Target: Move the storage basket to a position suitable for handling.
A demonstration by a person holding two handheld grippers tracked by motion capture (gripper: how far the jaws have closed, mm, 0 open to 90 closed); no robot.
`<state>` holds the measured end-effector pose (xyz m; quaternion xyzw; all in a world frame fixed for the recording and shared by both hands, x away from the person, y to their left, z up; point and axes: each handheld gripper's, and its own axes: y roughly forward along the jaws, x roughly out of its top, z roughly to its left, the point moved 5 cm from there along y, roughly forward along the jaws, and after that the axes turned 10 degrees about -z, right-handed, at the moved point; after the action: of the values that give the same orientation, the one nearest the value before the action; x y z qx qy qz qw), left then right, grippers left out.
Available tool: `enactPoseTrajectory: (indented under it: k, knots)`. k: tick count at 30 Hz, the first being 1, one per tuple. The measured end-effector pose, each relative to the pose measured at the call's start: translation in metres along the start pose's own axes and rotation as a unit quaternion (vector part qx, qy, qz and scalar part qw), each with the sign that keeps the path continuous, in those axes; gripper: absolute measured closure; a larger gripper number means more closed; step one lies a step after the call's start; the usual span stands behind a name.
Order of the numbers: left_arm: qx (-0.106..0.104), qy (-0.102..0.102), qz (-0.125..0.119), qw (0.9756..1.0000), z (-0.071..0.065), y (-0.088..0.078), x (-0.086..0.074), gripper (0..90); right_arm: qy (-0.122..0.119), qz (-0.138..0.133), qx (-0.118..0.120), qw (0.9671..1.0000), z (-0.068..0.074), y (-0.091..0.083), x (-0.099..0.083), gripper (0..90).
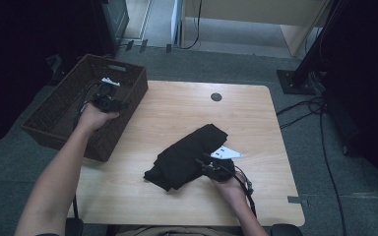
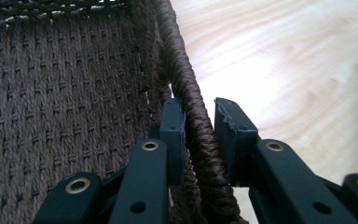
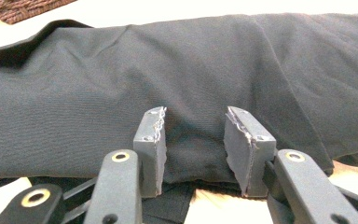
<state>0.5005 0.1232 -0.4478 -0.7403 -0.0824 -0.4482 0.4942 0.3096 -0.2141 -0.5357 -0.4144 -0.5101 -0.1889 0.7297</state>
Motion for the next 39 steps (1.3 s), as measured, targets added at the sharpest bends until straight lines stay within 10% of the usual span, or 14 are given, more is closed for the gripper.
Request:
enactPoseTrajectory:
  k: [14,39]
  knots:
    - [-0.054,0.049,-0.005,0.9973,-0.052,0.011,0.0,75.6,0.002,-0.002,0.001,1.0,0.0,0.0,0.0,59.1]
    - [-0.055,0.04,-0.023,0.9974,-0.063,0.0,0.008,66.5,0.005,-0.015,0.0,0.9999,-0.013,0.024,0.015,58.9]
